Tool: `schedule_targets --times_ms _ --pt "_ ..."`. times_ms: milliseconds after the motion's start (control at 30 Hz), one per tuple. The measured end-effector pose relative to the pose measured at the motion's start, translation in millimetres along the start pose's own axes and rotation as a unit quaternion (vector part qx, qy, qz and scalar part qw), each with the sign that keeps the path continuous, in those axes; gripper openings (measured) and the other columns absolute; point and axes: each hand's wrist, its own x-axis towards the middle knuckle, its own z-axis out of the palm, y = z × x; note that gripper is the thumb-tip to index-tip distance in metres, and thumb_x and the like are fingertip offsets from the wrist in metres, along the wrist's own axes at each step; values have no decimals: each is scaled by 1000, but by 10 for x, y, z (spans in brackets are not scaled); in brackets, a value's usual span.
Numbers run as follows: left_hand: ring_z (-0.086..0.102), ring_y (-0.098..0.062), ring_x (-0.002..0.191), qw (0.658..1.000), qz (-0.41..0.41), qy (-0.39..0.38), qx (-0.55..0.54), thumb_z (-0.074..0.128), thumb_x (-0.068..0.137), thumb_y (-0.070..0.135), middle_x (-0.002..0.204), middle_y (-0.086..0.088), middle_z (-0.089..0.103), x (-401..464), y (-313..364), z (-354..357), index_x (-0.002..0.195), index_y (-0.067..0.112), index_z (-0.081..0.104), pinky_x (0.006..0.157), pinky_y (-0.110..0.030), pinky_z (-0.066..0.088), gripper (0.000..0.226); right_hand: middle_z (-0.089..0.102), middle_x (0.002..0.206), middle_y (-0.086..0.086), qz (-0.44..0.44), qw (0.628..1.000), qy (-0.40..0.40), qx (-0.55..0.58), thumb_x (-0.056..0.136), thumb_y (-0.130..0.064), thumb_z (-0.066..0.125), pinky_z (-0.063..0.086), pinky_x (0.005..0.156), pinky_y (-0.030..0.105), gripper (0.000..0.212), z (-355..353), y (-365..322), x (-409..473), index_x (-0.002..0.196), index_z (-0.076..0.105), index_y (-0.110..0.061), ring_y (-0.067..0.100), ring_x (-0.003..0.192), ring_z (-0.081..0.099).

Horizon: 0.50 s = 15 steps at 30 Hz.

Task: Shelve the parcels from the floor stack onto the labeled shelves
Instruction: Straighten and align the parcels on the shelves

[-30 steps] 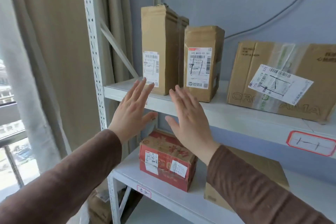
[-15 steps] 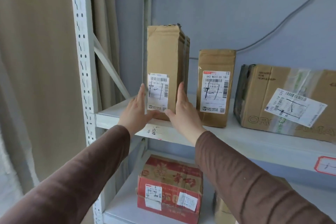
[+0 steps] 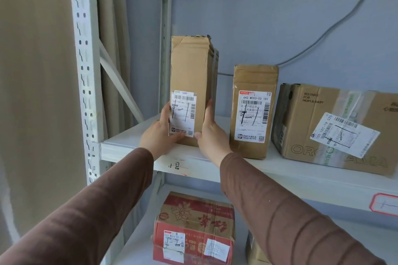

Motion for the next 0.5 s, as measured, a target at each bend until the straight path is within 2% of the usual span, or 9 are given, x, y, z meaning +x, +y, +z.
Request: schedule_targets --times_ms 100,233,333,400,467,500 --pt "63 -33 115 1000 -7 -7 20 71 89 43 138 -12 61 69 -11 21 158 33 -7 91 -43 53 104 52 148 15 17 1000 -4 9 99 -10 59 38 75 28 101 26 9 52 159 -22 -18 33 107 65" --pt "65 -32 113 1000 -9 -13 27 72 89 41 138 -10 62 98 -14 42 157 35 -11 92 -43 54 108 52 148 16 22 1000 -11 16 100 -12 59 39 76 29 100 52 30 81 159 -21 -18 34 108 64" --pt "54 -33 131 1000 -9 1 11 75 85 47 154 -11 47 47 0 20 159 32 -16 105 -45 47 119 35 162 16 5 999 -26 21 100 -15 59 41 78 29 100 -14 0 2 159 -22 -19 34 114 63" --pt "34 -30 147 999 18 43 18 77 84 49 165 -9 28 -40 57 -10 161 24 -12 117 -45 34 121 19 169 14 -32 999 -23 25 102 -18 58 46 91 34 96 -112 -57 -147 161 -17 -20 35 130 55" --pt "23 -26 152 991 78 100 44 74 86 45 168 -5 19 -163 181 -46 163 19 -3 122 -44 29 112 13 171 8 -86 996 10 26 102 -19 58 41 111 37 89 -253 -103 -360 163 -7 -23 28 146 38" --pt "22 -25 153 986 107 120 51 73 87 44 169 -4 18 -225 264 -61 163 18 2 123 -44 28 107 12 171 4 -109 993 34 29 103 -18 57 36 115 34 85 -331 -106 -470 164 -2 -25 24 150 31"
